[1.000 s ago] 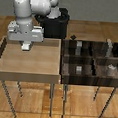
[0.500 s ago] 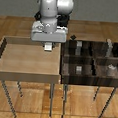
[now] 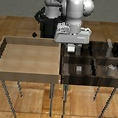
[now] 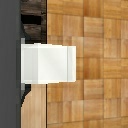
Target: Place the milk carton into the appropriate compartment.
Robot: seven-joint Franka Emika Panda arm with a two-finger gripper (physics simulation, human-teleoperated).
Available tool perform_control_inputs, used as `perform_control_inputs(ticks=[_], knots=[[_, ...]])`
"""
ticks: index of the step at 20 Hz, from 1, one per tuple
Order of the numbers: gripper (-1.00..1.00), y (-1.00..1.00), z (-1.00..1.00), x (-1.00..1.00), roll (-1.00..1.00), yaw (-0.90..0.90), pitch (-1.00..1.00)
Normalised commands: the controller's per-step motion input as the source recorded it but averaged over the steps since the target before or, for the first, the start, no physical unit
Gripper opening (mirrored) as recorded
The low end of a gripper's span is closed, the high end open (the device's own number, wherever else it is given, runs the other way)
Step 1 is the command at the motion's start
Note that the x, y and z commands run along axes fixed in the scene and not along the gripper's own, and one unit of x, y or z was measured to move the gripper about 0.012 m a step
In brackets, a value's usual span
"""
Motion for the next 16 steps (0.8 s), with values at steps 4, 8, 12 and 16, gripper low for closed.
perform_control_inputs(ticks=[4,8,12,16], knots=[[-1.00,0.50,0.00,-0.38,0.00,0.00,0.00],[-1.00,0.00,0.00,-1.00,0.00,0.00,0.00],[-1.00,0.00,0.00,-1.00,0.00,0.00,0.00],[-1.00,0.00,0.00,-0.50,0.00,0.00,0.00]])
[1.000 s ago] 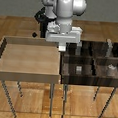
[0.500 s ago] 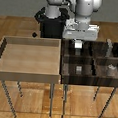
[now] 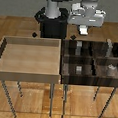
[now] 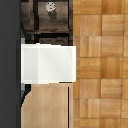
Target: Place the milk carton into the appropriate compartment.
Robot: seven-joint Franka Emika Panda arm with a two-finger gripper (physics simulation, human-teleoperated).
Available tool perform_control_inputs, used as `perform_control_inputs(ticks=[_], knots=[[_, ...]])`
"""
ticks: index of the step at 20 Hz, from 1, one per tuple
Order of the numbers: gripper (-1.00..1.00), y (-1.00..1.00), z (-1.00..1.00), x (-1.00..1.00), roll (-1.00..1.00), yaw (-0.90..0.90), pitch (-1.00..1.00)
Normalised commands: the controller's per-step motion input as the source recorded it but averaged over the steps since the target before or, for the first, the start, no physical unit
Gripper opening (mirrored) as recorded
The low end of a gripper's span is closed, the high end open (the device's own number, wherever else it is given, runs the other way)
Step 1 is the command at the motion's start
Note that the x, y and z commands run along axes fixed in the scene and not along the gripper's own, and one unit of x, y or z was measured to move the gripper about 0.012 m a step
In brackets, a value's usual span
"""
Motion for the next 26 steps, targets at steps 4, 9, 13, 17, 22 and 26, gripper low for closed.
perform_control_inputs(ticks=[4,9,13,17,22,26], knots=[[-1.00,0.00,0.00,-0.50,0.00,0.00,0.00],[-1.00,0.00,-0.20,-0.20,0.00,0.00,0.00],[-1.00,0.00,-0.50,0.00,0.00,0.00,0.00],[-1.00,0.00,-0.25,-0.31,0.00,0.00,0.00],[-1.00,0.00,0.00,-1.00,0.00,0.00,0.00],[-1.00,0.00,0.00,0.00,0.00,0.00,0.00]])
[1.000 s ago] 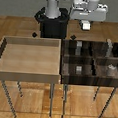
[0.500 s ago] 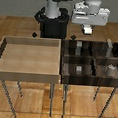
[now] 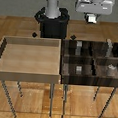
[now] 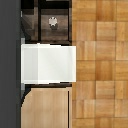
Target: Place the milk carton into the appropriate compartment.
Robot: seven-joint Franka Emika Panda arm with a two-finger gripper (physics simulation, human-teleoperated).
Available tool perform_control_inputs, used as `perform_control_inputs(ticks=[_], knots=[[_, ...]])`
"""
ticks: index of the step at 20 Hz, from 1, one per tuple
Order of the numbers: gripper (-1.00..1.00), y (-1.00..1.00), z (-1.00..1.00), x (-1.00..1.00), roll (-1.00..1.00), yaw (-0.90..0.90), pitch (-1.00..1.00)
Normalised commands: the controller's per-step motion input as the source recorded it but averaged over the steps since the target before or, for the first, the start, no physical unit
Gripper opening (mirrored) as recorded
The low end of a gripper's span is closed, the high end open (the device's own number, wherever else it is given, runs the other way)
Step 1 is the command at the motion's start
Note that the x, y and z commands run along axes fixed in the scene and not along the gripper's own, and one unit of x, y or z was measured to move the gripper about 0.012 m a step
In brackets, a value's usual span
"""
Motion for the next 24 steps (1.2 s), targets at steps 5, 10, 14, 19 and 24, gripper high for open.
perform_control_inputs(ticks=[5,10,14,19,24], knots=[[-1.00,0.00,-0.40,0.00,0.00,0.00,0.00],[-1.00,0.00,-1.00,0.00,0.00,0.00,0.00],[-1.00,0.00,-1.00,0.00,0.00,0.00,0.00],[-1.00,-0.03,-0.80,0.00,0.00,0.00,0.00],[-1.00,-0.40,0.00,0.00,0.00,0.00,0.00]])
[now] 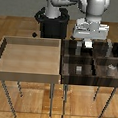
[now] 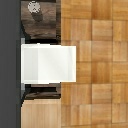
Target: Place the milk carton into the appropriate compartment.
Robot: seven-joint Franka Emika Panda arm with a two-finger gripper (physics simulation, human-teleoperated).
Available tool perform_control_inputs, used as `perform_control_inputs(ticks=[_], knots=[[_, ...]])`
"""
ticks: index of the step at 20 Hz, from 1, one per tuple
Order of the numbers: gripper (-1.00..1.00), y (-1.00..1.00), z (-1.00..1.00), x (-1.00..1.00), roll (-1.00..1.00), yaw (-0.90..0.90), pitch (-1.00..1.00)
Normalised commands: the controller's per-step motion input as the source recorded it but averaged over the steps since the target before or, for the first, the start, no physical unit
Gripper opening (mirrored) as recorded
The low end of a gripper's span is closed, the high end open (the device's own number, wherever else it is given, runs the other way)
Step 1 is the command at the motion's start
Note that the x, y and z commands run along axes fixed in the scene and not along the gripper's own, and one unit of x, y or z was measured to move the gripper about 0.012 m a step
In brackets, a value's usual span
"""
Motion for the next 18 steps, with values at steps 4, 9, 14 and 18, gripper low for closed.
perform_control_inputs(ticks=[4,9,14,18], knots=[[-1.00,0.00,0.00,0.00,0.00,0.00,0.00],[-1.00,0.00,-0.40,0.00,0.00,0.00,0.00],[-1.00,0.00,-1.00,0.00,0.00,0.00,0.00],[-1.00,0.00,-0.25,0.00,0.00,0.00,0.00]])
